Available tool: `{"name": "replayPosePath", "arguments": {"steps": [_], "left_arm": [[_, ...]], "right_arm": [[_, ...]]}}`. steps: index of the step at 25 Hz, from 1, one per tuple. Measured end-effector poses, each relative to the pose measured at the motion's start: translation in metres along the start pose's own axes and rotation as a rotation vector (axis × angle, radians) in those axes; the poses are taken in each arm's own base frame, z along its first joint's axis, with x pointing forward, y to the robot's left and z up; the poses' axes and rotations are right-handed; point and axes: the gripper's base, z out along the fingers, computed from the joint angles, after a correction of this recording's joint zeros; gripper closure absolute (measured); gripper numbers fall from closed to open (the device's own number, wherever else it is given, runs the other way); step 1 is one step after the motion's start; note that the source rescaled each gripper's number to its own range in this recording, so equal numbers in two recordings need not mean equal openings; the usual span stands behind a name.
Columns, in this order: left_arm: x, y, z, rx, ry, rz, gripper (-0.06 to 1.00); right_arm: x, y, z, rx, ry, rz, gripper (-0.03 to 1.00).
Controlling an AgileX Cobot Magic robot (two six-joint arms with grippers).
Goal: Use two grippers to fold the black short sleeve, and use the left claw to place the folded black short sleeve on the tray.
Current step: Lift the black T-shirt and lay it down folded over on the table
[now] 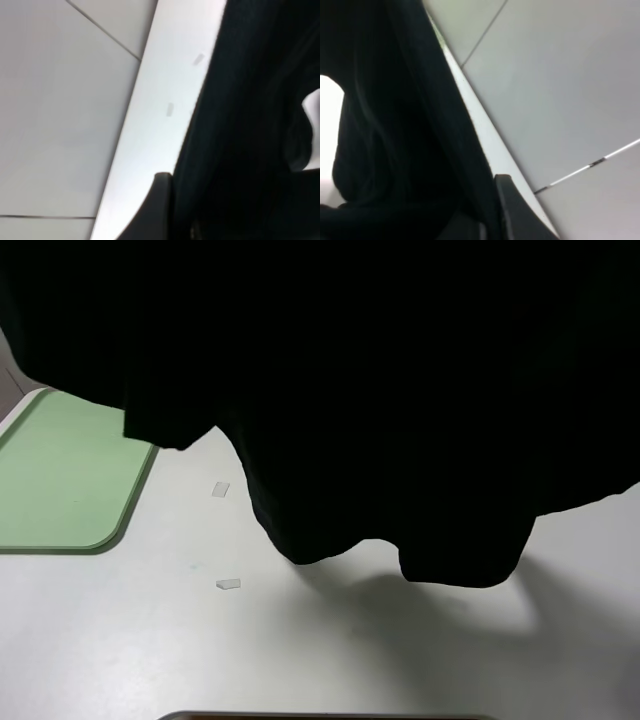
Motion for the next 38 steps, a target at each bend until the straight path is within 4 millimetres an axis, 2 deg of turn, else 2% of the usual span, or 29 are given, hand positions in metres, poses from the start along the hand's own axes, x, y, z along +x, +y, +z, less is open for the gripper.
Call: {"name": "replayPosePath", "arguments": {"steps": [8, 13, 15, 17, 20, 23, 26, 30, 33, 38], "left_arm": [[0.006, -0.009, -0.015, -0.008, -0.021, -0.039, 0.94], [0.012, -0.012, -0.008, 0.01, 0.01, -0.051, 0.94], [0.021, -0.015, 0.005, 0.025, 0.07, -0.049, 0.94], [0.032, -0.02, 0.022, 0.047, 0.144, -0.039, 0.94], [0.05, -0.024, 0.047, 0.035, 0.239, -0.014, 0.94], [0.06, -0.02, 0.069, -0.046, 0.276, 0.023, 0.94], [0.063, -0.008, 0.095, -0.114, 0.298, 0.065, 0.94], [0.069, 0.016, 0.136, -0.196, 0.302, 0.099, 0.94], [0.076, 0.034, 0.171, -0.265, 0.265, 0.128, 0.94], [0.085, 0.057, 0.217, -0.337, 0.198, 0.149, 0.94]], "right_arm": [[0.007, 0.009, 0.01, -0.056, 0.02, 0.039, 0.97], [0.007, 0.009, 0.01, -0.05, 0.023, 0.038, 0.97], [0.009, 0.008, 0.018, -0.041, 0.051, 0.026, 0.97], [0.012, 0.007, 0.034, -0.032, 0.105, 0.006, 0.97], [0.02, 0.008, 0.07, -0.039, 0.22, -0.035, 0.97], [0.028, 0.005, 0.106, -0.03, 0.304, -0.059, 0.97], [0.038, -0.011, 0.136, 0.028, 0.332, -0.057, 0.97], [0.055, -0.041, 0.17, 0.132, 0.33, -0.021, 0.97], [0.071, -0.063, 0.193, 0.201, 0.332, 0.002, 0.97], [0.105, -0.099, 0.227, 0.308, 0.324, 0.023, 0.97]]}}
